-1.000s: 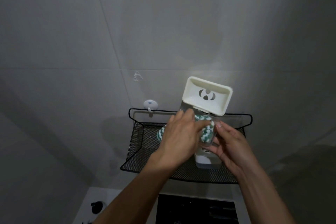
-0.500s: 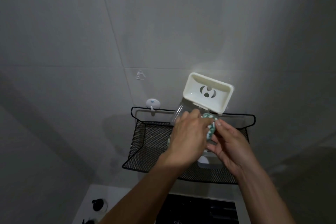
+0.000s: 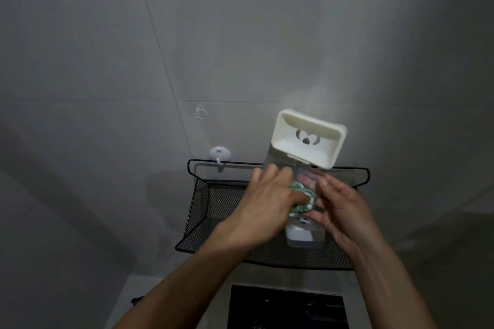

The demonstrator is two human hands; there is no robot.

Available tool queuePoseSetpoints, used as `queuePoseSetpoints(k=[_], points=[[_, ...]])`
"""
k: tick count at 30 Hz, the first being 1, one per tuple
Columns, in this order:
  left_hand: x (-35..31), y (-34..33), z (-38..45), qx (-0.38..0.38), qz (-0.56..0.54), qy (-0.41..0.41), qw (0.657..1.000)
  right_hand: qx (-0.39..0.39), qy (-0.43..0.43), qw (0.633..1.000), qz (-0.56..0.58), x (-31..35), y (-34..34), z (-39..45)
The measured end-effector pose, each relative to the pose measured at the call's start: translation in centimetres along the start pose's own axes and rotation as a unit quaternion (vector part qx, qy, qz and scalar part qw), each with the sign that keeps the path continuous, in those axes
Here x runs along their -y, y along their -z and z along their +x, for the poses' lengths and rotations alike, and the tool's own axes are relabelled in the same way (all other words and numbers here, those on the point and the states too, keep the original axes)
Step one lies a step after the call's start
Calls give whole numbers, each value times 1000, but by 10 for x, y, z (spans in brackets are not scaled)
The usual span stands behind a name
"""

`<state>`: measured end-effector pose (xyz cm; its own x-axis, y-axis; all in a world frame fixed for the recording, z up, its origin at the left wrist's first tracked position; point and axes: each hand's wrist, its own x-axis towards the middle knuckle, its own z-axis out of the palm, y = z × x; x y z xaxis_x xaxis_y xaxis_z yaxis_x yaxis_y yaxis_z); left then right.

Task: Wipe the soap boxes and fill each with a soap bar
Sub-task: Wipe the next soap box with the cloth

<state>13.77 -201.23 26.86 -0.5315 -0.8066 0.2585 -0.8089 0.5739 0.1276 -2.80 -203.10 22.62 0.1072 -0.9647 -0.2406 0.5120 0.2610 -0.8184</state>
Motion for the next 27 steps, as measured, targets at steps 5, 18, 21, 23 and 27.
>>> queuePoseSetpoints(k=[5, 18, 21, 23, 27], points=[[19, 2, -9, -17, 100, 40, 994, 0, -5, 1000, -9, 4, 4, -5], [32, 5, -5, -38, 175, 135, 975, 30, -38, 999, 11, 2, -4, -5], [28, 2, -5, -31, 179, 143, 973, 21, -28, 999, 4, 4, -3, -3], [24, 2, -4, -31, 180, 146, 972, 15, -24, 1000, 4, 4, -2, -3], [24, 7, 0, -33, 159, 149, 975, 21, -28, 999, 12, 3, 0, -7]])
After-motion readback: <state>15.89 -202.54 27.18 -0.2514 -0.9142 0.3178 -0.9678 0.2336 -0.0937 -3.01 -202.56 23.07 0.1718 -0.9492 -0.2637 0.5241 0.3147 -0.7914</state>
